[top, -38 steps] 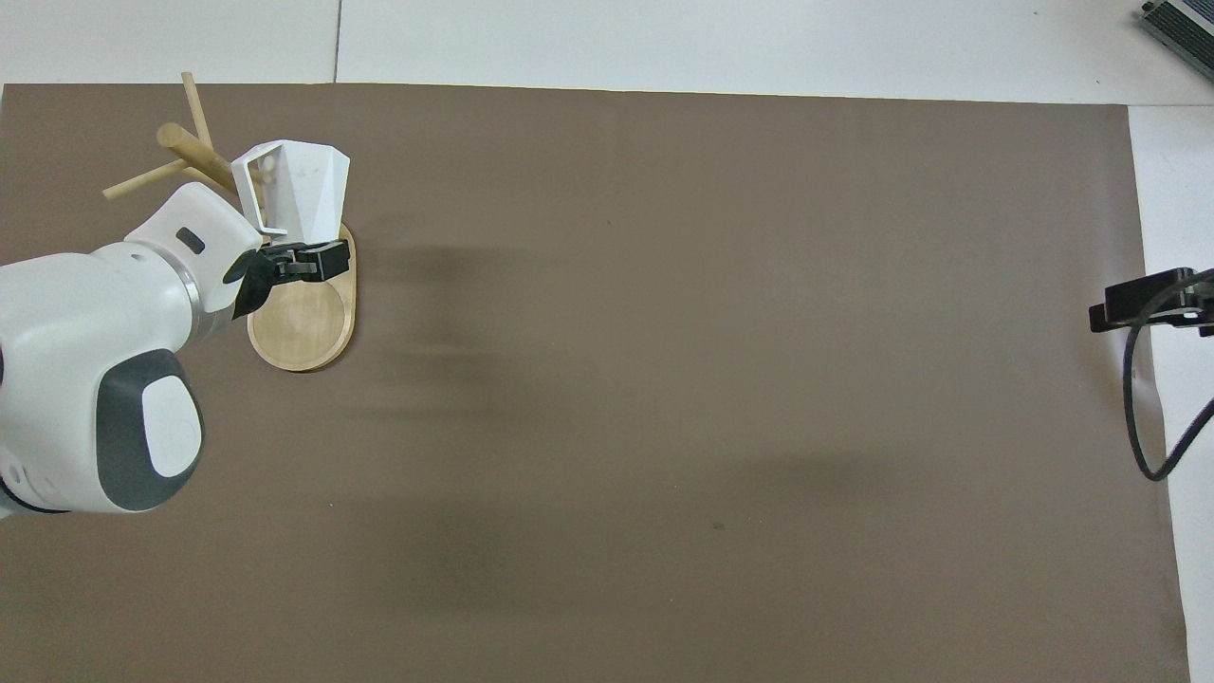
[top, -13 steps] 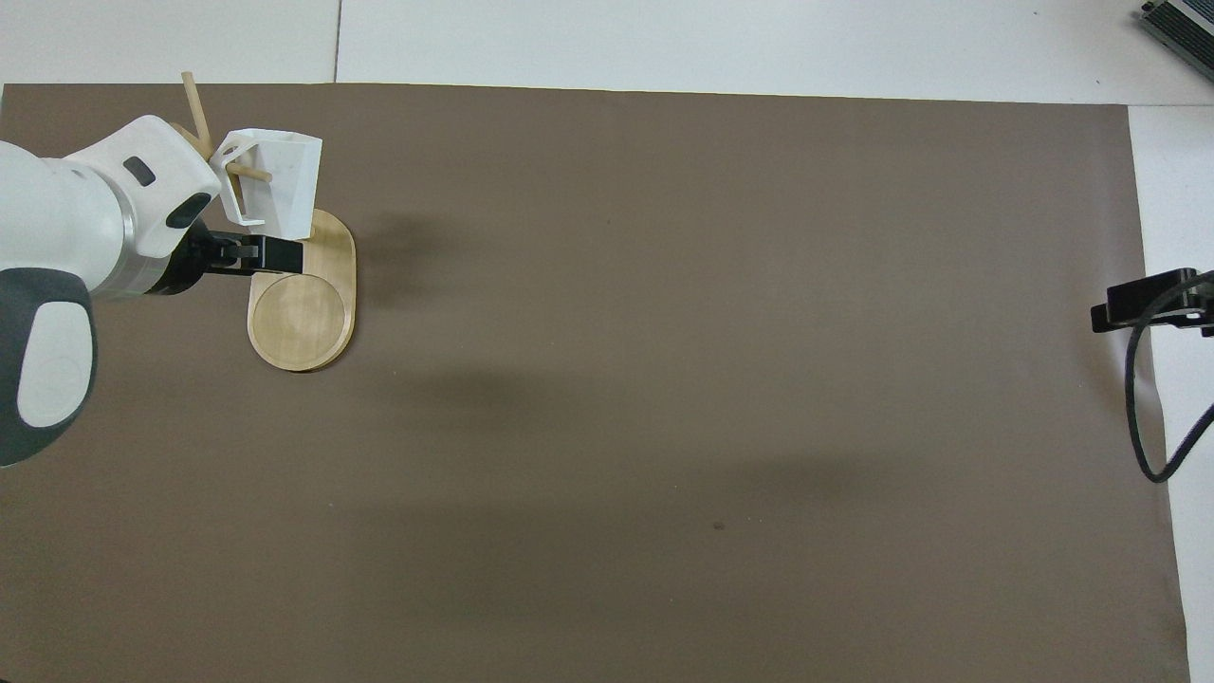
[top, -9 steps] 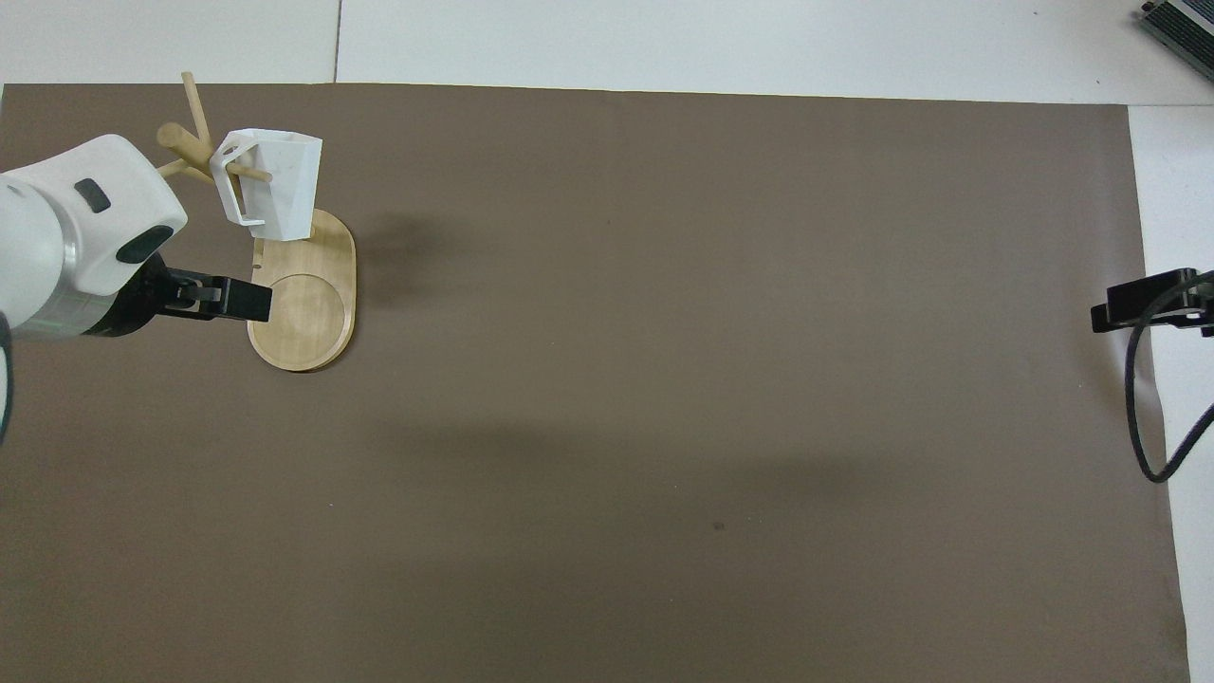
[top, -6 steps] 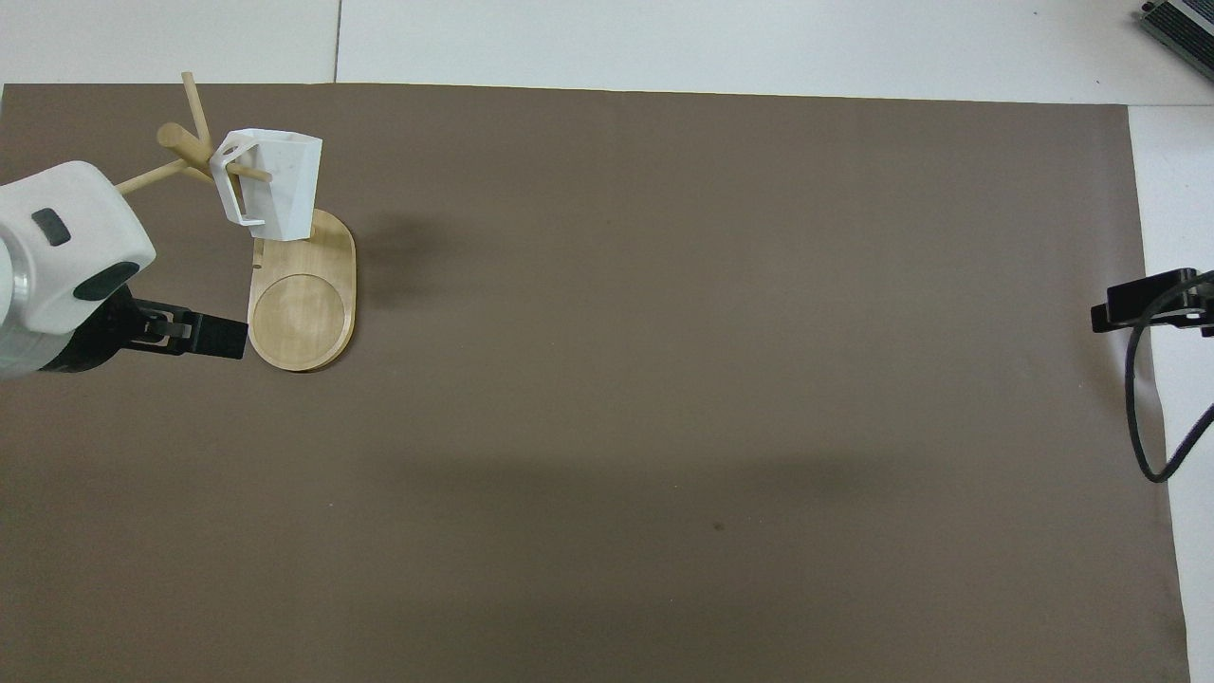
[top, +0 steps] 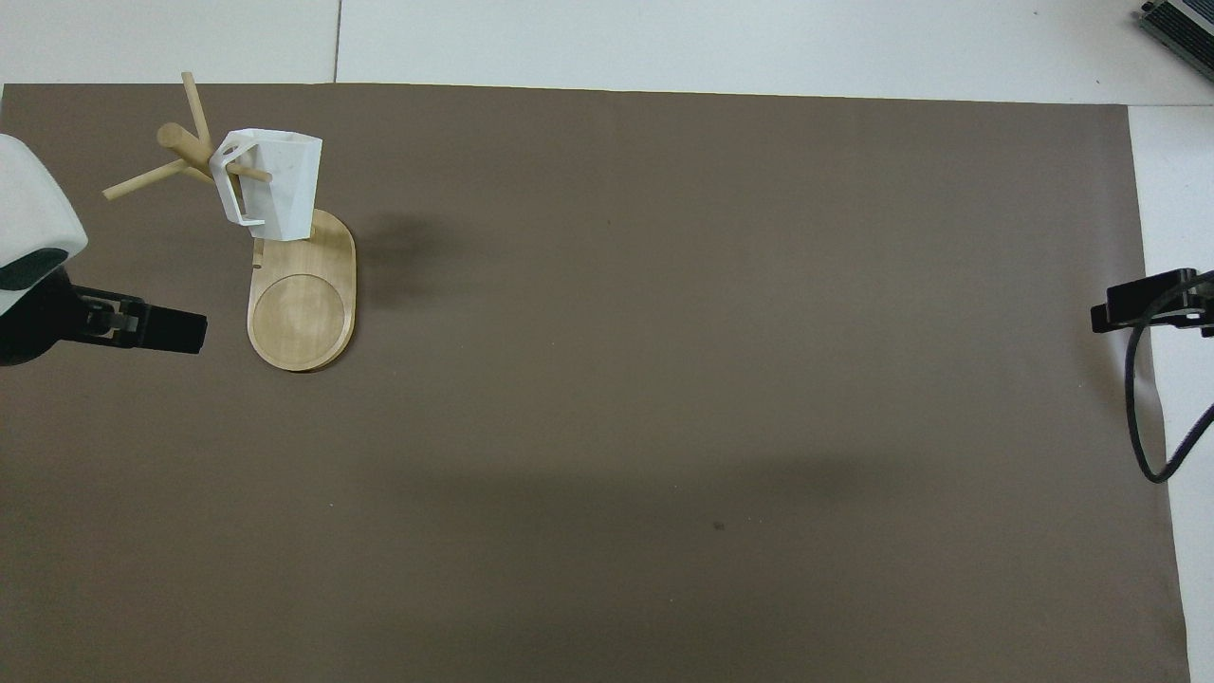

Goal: Hang cup on rack

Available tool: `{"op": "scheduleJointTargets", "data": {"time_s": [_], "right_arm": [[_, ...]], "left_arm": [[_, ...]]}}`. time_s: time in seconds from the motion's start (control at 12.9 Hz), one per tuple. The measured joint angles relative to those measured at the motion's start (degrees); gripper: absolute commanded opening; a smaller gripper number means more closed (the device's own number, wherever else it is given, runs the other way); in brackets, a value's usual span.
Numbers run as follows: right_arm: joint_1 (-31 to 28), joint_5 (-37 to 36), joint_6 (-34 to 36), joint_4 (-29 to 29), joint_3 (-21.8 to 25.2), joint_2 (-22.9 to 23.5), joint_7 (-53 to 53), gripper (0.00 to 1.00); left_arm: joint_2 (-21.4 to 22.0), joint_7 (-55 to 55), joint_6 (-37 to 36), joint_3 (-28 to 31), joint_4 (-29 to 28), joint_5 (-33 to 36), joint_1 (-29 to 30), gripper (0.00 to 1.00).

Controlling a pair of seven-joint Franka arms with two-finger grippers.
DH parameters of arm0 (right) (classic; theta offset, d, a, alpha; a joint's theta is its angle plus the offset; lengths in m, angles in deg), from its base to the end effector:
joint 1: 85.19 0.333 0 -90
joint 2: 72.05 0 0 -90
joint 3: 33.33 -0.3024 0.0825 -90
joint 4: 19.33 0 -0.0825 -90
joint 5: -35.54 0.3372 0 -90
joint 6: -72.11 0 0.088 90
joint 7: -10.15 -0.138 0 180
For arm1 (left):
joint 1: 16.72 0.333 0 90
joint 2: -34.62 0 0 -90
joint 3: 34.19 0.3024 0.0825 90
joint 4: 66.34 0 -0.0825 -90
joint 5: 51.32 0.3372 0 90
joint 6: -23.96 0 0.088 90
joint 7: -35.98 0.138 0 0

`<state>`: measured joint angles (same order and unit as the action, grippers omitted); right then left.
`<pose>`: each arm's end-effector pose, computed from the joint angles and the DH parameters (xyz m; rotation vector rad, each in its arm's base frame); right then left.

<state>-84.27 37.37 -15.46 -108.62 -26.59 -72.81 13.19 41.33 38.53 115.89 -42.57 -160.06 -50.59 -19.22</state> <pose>0.4970 -0.0465 0.5882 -3.1060 0.0736 0.0221 0.4698 -0.0929 0.6124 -3.0938 0.3637 -0.1349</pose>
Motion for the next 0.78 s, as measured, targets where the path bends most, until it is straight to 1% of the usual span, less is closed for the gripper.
{"op": "scheduleJointTargets", "data": {"time_s": [0.39,0.62,0.78], "right_arm": [[0.0,0.0,0.0,0.0,0.0,0.0,0.0,1.0],[0.1,0.0,0.0,0.0,-0.04,0.0,0.0,1.0],[0.24,0.0,0.0,0.0,-0.18,0.0,0.0,1.0]], "left_arm": [[-0.96,-0.24,-3.49,0.26,1.46,-1.92,0.22,1.0],[-2.21,-1.8,-7.17,0.4,5.03,-1.99,0.7,1.0],[-2.6,-3.53,-7.35,0.36,5.29,-1.97,0.7,1.0]]}}
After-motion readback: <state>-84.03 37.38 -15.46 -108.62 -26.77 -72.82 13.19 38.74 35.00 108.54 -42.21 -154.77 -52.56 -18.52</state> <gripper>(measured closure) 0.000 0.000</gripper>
